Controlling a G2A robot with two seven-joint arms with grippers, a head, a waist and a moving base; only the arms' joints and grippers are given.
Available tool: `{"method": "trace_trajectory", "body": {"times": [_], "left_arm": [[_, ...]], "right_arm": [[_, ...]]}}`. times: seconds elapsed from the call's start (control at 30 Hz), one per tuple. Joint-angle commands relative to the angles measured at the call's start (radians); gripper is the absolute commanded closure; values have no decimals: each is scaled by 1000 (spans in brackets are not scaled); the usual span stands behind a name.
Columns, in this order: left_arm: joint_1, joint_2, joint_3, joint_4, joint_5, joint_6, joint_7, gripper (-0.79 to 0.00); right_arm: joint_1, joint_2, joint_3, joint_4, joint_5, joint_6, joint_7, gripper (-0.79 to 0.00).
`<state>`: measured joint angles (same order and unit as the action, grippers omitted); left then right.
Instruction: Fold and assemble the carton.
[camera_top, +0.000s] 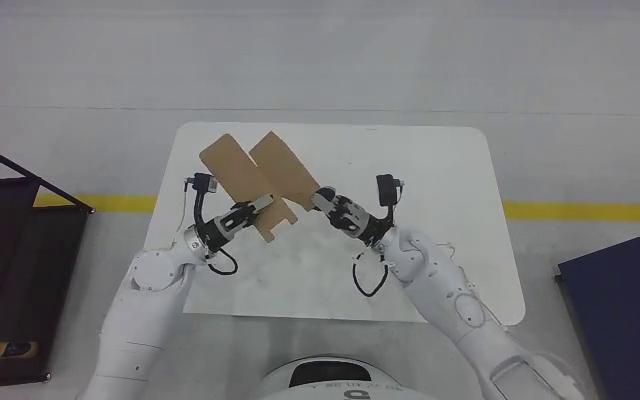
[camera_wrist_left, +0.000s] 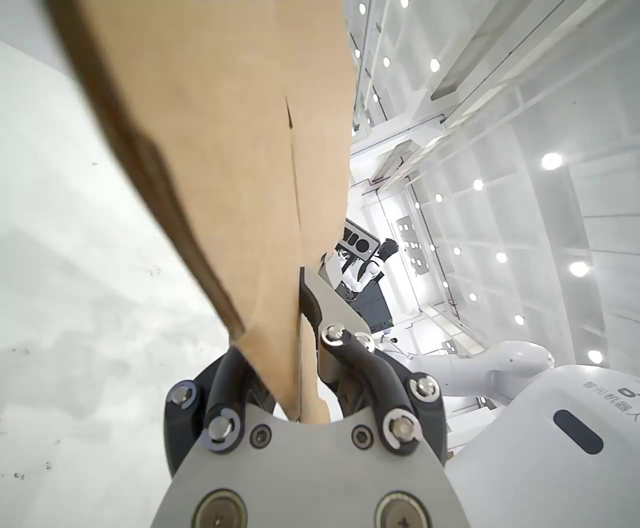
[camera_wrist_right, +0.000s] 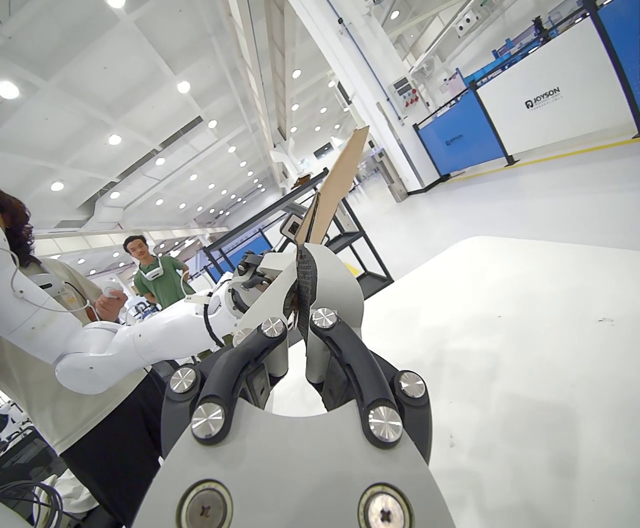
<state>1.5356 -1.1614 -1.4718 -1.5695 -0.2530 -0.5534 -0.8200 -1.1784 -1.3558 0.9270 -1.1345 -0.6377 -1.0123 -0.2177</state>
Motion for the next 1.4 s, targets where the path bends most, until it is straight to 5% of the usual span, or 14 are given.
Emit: {"method": "trace_trajectory", "body": {"times": [0.0,0.23,0.6,0.83,0.97,1.13,1.2,1.27,1.37], "left_arm": [[12,3,-8,-14,6,-14,1,0],[45,13,-39,-45,11,-67,-14,0],[58,25,-43,-66,42,-142,-40,0],[45,30,-28,-48,24,-146,-55,0],[37,34,-21,-31,7,-160,-67,0],[21,39,-11,-23,15,-193,-101,0],[16,43,-8,-27,62,-239,-123,0],[17,44,5,-27,90,-277,-132,0],[11,47,18,-20,105,-306,-133,0]], "right_arm": [[-1,1,-11,-6,33,0,4,-782],[2,28,-28,-23,243,0,60,-785],[75,58,-116,5,577,0,459,-770],[103,52,-141,1,751,0,571,-391],[117,47,-139,25,779,0,607,-348],[136,40,-132,56,785,0,628,-376],[149,38,-160,56,849,0,722,-409],[184,40,-171,86,913,0,839,-582],[222,41,-178,119,1004,0,966,-576]]}}
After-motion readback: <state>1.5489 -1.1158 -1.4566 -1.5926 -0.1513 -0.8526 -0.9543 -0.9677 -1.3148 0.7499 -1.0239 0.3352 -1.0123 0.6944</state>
